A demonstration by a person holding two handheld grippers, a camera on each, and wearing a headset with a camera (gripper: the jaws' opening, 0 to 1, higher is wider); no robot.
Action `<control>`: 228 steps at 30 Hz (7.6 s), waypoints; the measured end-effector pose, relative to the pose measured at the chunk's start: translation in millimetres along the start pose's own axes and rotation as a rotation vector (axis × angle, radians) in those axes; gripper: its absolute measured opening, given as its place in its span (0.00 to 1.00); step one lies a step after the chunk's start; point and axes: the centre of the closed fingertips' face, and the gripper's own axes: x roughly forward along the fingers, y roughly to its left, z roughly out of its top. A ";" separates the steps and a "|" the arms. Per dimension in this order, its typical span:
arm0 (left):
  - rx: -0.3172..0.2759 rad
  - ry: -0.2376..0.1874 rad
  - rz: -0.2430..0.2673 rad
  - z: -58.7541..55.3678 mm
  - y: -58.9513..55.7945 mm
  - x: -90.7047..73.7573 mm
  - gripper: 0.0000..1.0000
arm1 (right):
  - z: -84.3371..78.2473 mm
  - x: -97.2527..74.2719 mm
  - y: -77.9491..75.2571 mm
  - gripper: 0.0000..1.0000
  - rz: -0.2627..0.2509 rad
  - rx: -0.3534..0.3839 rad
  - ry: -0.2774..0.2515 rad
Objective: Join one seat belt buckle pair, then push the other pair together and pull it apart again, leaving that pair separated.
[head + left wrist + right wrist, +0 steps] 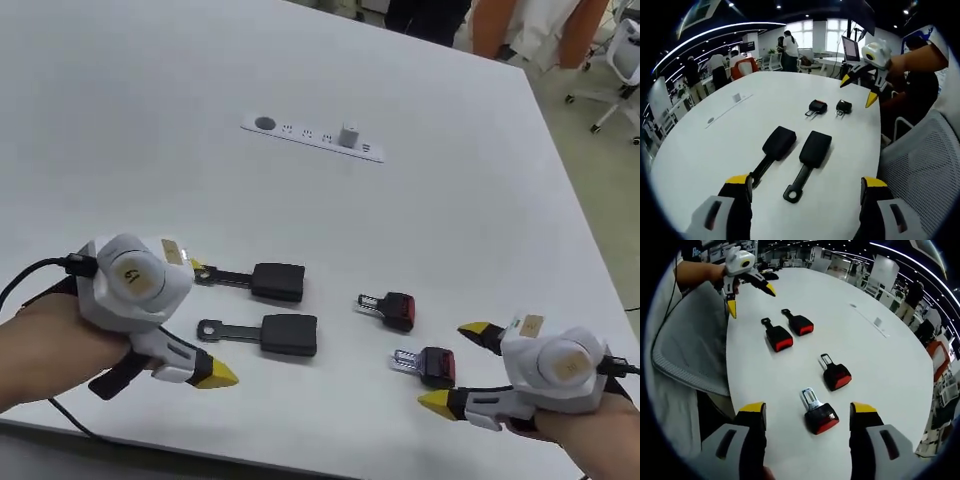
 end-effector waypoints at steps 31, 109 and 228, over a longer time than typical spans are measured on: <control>0.197 0.104 -0.181 24.8 -9.7 70.4 0.44 | -29.8 27.1 -11.9 0.42 0.159 -0.155 0.154; 0.368 0.228 -0.289 8.5 -22.4 105.5 0.34 | -14.0 72.6 9.4 0.32 0.327 -0.298 0.245; 0.368 0.223 -0.309 7.5 -22.7 101.9 0.32 | 64.9 121.4 52.0 0.30 0.342 -0.365 0.181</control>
